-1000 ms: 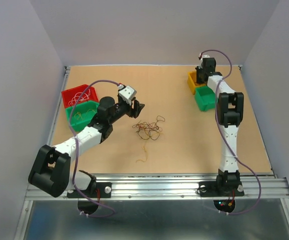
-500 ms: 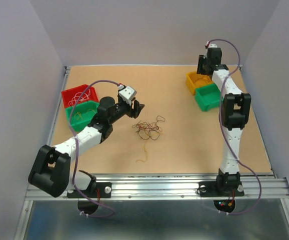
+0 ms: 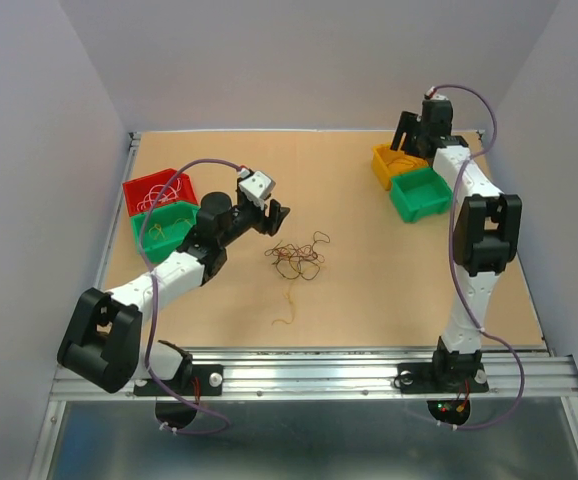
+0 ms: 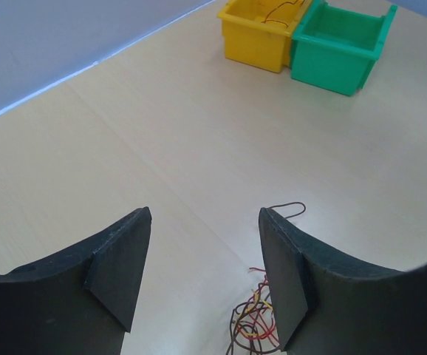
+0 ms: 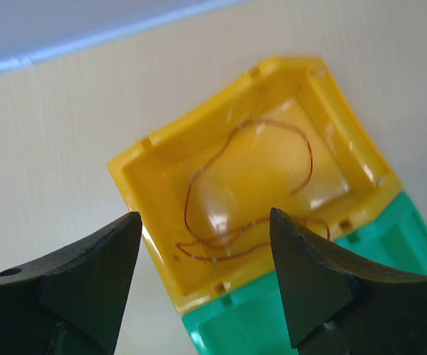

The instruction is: Untangle the cables

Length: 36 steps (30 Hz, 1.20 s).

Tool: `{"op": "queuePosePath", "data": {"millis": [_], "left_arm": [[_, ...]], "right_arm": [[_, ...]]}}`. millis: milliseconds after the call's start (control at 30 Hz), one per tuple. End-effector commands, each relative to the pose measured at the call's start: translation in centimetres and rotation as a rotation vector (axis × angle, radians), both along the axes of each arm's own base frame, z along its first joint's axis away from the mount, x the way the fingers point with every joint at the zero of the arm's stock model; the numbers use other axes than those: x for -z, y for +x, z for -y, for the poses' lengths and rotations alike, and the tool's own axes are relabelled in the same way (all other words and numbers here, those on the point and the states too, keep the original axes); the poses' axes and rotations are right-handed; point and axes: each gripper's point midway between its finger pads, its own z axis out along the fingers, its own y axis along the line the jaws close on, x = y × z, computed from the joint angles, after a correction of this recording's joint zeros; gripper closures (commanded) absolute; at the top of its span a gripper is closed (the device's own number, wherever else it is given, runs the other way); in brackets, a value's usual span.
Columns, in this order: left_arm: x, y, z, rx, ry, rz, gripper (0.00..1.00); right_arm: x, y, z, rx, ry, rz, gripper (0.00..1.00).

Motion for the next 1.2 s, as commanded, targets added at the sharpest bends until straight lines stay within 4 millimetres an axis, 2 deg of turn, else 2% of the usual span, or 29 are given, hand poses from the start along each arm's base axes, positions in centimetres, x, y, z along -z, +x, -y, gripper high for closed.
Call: {"op": "queuePosePath", "data": {"millis": [0,33,67,100,133,167,200,267,300,333,367,400,433,500,533,567,633,667,733,767,800,1000,1167], "left_arm": [[-2.7,0.7,0.5,0.002,-0.014,0.071,0.28],[-2.6,0.7,0.5,0.004,-0.01,0.071,0.27],[-2.5,0.7,0.6,0.012,0.002,0.067,0.26],[-2.0,0.7,0.9,0.029,0.017,0.052,0.25],[-2.6,0.9,1.2,0.037,0.021,0.049,0.25],[-1.6,0.6,1.3,0.047,0.046,0.005,0.25],[-1.2,0.6,1.5,0.061,0.059,-0.012,0.24],[-1.1,0.4,1.7,0.072,0.077,-0.032,0.24],[-1.1,0.4,1.7,0.073,0.079,-0.032,0.23],[-1.2,0.3,1.7,0.077,0.086,-0.027,0.22],[-1.1,0.1,1.7,0.083,0.093,-0.03,0.22],[-1.1,0.0,1.7,0.087,0.1,-0.027,0.21],[-1.0,0.1,1.6,0.082,0.107,-0.028,0.21],[-0.4,0.1,1.7,0.092,0.128,-0.047,0.21],[-0.4,0.2,1.8,0.099,0.133,-0.047,0.21],[0.0,0.0,1.9,0.108,0.145,-0.063,0.21],[0.5,0.0,2.3,0.132,0.15,-0.081,0.21],[0.8,-0.2,2.4,0.145,0.158,-0.087,0.21],[1.9,-0.4,2.9,0.181,0.172,-0.118,0.21],[1.7,-0.3,3.2,0.199,0.173,-0.122,0.21],[2.8,-0.9,3.6,0.242,0.189,-0.157,0.21],[4.8,-1.5,4.7,0.317,0.23,-0.236,0.21],[6.1,-2.6,5.5,0.404,0.251,-0.295,0.21]], "right_arm": [[-4.0,-2.5,-2.4,-0.027,0.069,0.076,0.25],[-4.3,-3.2,-3.2,-0.05,0.081,0.08,0.25],[-2.5,-4.6,-4.1,-0.076,0.091,0.038,0.25],[-4.3,-5.9,-6.6,-0.146,0.103,0.068,0.25],[-3.9,-7.0,-8.0,-0.184,0.094,0.057,0.25],[-2.3,-8.9,-10.4,-0.253,0.06,0.02,0.25],[-2.9,-10.1,-11.5,-0.284,0.049,0.035,0.25],[-2.7,-12.3,-13.4,-0.364,0.056,0.045,0.25],[0.8,-14.9,-14.2,-0.413,0.066,-0.02,0.25],[-1.7,-15.7,-15.2,-0.465,0.093,0.084,0.24],[-0.9,-17.7,-16.5,-0.568,0.135,0.084,0.23],[0.3,-19.4,-17.1,-0.627,0.154,0.101,0.22],[-0.3,-21.2,-17.9,-0.705,0.176,0.125,0.22],[0.1,-22.8,-18.2,-0.736,0.182,0.127,0.26],[1.4,-24.0,-18.1,-0.746,0.185,0.097,0.27],[0.9,-24.9,-18.8,-0.774,0.186,0.114,0.29],[1.4,-26.3,-19.5,-0.811,0.189,0.107,0.29],[1.5,-27.4,-20.5,-0.851,0.183,0.107,0.27],[1.1,-28.3,-21.1,-0.878,0.175,0.131,0.17],[1.3,-28.8,-21.4,-0.899,0.169,0.132,0.13],[1.2,-29.5,-22.0,-0.927,0.169,0.144,0.12],[1.5,-32.0,-24.3,-1.091,0.155,0.165,0.12],[2.9,-33.7,-26.3,-1.204,0.101,0.153,0.13]]}}
